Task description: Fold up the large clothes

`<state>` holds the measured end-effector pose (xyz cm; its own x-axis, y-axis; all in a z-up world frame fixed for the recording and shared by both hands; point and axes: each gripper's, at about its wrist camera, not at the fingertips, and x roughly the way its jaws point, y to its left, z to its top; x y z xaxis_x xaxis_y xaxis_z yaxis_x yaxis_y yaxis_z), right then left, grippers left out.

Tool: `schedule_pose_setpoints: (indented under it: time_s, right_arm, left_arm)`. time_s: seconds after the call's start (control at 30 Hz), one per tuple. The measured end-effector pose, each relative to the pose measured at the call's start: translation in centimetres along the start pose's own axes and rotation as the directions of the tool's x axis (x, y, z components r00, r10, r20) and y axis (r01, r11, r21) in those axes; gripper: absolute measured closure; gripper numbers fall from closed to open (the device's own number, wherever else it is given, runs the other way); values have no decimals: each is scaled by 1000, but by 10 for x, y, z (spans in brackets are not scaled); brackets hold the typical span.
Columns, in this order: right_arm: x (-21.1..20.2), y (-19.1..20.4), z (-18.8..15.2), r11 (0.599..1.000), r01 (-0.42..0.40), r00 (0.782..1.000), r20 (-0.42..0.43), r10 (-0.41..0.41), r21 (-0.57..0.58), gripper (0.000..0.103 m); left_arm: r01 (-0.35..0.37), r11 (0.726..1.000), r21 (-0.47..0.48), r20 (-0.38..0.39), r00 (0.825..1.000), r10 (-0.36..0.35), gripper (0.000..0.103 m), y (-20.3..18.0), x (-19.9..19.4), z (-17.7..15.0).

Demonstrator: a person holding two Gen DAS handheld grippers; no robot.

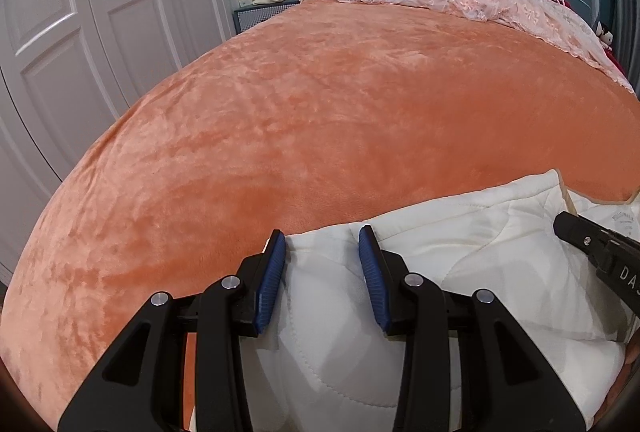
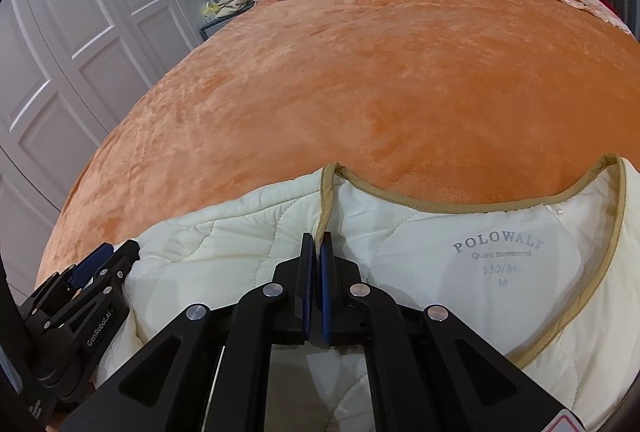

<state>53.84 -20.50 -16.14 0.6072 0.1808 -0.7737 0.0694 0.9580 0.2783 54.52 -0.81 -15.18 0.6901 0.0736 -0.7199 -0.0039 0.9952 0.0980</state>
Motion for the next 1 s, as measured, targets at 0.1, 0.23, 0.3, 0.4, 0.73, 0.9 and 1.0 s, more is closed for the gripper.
schedule_pose_setpoints:
  time_s: [0.1, 0.23, 0.3, 0.4, 0.73, 0.9, 1.0]
  right_arm:
    - [0, 0, 0, 1000, -1, 1000, 0, 1, 1, 103]
    - [-6, -6, 1, 999, -7, 1000, 19, 6, 41, 102]
    - [-25, -24, 3, 989, 52, 996, 71, -62, 136, 99]
    - [-62, -60, 6, 967, 49, 991, 110, -79, 251, 96]
    - [-170, -202, 15, 926, 238, 953, 113, -281, 292, 56]
    - [-156, -253, 4, 905, 249, 965, -10, -262, 346, 50]
    - [-149, -263, -4, 908, 235, 971, -31, -239, 346, 50]
  left_arm:
    - [-5, 1000, 3, 3, 1000, 5, 65, -1, 0, 0]
    - [-8, 1000, 5, -1, 1000, 8, 65, -2, -1, 0]
    - [-12, 1000, 10, -9, 1000, 12, 65, -2, -1, 2]
    - [-23, 999, 26, -28, 999, 24, 65, -3, -4, 7]
    - [262, 964, 43, -1, 965, -262, 31, -64, -79, 50]
    - [470, 875, 120, -114, 882, -458, 26, -163, -81, 57]
    - [506, 849, 154, -164, 860, -483, 26, -215, -75, 48]
